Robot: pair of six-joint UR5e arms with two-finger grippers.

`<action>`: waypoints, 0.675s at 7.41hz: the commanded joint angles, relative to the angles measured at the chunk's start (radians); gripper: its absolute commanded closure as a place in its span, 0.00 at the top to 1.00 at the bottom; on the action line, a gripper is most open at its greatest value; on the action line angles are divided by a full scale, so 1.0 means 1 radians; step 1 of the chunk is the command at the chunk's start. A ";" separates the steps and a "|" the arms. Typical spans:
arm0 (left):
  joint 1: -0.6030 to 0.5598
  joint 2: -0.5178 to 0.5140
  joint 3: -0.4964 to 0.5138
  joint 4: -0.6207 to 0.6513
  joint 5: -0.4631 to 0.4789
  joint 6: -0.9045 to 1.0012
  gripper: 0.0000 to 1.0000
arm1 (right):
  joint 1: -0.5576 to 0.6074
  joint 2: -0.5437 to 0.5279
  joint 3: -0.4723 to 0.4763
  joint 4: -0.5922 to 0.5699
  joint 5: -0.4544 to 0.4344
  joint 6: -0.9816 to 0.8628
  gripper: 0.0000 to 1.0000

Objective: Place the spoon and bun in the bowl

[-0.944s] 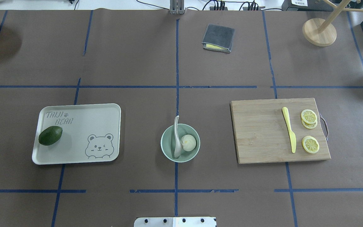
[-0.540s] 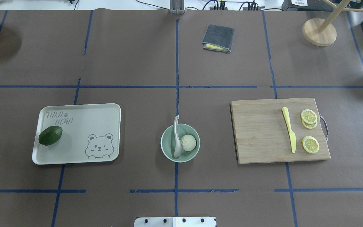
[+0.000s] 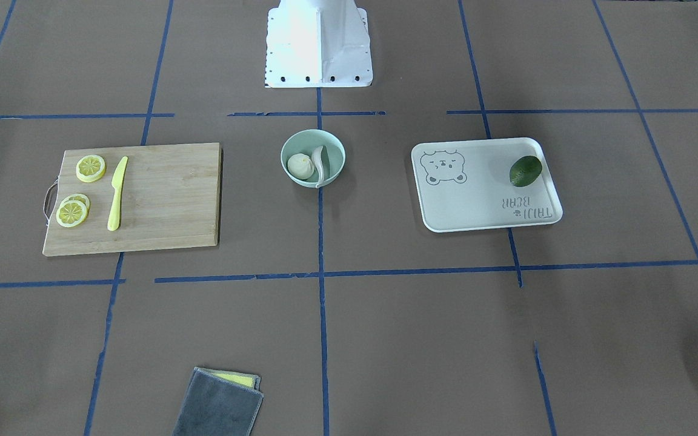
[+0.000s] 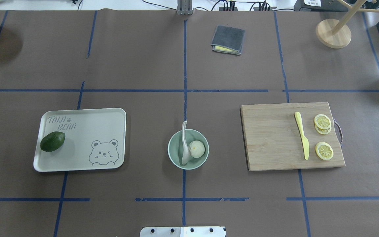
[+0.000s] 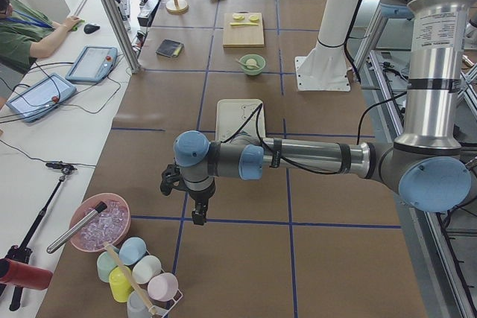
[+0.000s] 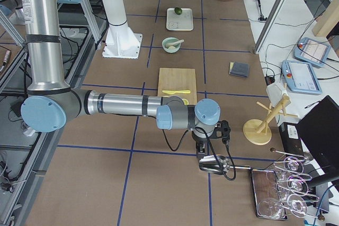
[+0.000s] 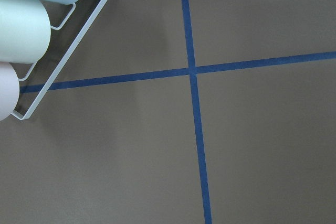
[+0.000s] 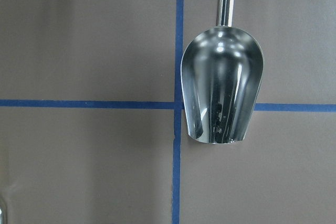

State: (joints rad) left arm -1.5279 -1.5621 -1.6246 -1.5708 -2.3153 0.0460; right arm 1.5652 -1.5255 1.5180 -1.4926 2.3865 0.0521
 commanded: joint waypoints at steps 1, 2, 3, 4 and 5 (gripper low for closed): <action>0.000 0.001 0.015 0.002 -0.001 -0.002 1.00 | 0.001 0.007 0.002 0.000 0.003 0.002 1.00; -0.014 -0.001 0.023 0.000 -0.001 -0.002 1.00 | 0.007 0.008 0.002 0.000 0.026 0.002 1.00; -0.032 -0.001 0.032 0.002 -0.001 -0.002 1.00 | 0.013 0.008 0.002 0.000 0.048 0.002 1.00; -0.043 -0.001 0.035 0.003 -0.003 -0.002 1.00 | 0.015 0.008 0.002 0.000 0.049 0.003 1.00; -0.043 -0.001 0.040 0.002 -0.003 -0.003 1.00 | 0.015 0.010 0.002 0.000 0.049 0.003 1.00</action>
State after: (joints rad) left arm -1.5639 -1.5630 -1.5911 -1.5688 -2.3173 0.0441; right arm 1.5784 -1.5169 1.5201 -1.4926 2.4315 0.0547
